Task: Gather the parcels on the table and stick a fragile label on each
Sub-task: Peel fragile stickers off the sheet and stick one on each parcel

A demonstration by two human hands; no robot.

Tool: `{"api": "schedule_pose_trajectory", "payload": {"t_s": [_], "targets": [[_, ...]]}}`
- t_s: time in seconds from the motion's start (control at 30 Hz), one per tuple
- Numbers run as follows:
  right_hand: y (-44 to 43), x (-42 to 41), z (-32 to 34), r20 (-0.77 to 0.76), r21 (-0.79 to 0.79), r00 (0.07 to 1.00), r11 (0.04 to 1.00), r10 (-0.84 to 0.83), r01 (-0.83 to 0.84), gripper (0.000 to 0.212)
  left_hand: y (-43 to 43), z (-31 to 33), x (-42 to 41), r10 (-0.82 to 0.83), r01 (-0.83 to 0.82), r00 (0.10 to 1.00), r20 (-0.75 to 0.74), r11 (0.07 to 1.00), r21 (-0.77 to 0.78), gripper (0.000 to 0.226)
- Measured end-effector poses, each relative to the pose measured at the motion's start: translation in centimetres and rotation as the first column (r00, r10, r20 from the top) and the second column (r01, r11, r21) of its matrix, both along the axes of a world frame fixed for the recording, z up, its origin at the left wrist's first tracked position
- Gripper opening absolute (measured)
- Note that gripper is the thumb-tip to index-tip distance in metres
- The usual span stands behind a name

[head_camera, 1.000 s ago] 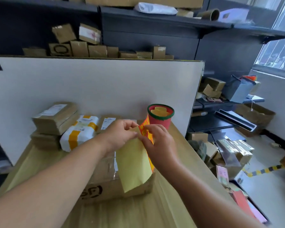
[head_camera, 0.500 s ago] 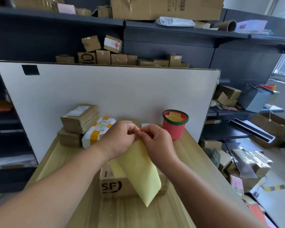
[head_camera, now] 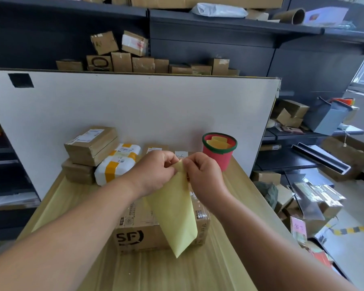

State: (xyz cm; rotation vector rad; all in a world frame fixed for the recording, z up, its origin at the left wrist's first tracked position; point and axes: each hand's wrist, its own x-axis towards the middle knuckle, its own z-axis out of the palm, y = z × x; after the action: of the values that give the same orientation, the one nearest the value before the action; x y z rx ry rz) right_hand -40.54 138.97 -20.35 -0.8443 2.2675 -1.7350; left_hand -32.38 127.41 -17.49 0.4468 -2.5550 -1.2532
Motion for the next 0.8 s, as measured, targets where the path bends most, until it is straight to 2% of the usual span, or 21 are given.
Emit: {"api": "schedule_pose_trajectory", "payload": {"t_s": [0.13, 0.4, 0.8], "targets": [[0.4, -2.0, -0.7, 0.107, -0.050, 0.992, 0.996, -0.069, 0.074, 0.020, 0.2, -0.4, -1.4, 0.006, -0.005, 0.999, 0.032, 1.000, -0.017, 0.018], [1.2, -5.4, -1.1, 0.278, -0.118, 0.956, 0.984, -0.093, 0.130, 0.021, -0.2, -0.9, -4.2, 0.034, -0.034, 0.996, 0.076, 0.999, -0.003, 0.020], [2.3, -11.0, -1.6, 0.394, -0.125, 0.911, 0.976, -0.118, 0.181, 0.023, -1.0, -1.8, -8.6, 0.118, -0.110, 0.986, 0.115, 0.991, -0.077, 0.019]]}}
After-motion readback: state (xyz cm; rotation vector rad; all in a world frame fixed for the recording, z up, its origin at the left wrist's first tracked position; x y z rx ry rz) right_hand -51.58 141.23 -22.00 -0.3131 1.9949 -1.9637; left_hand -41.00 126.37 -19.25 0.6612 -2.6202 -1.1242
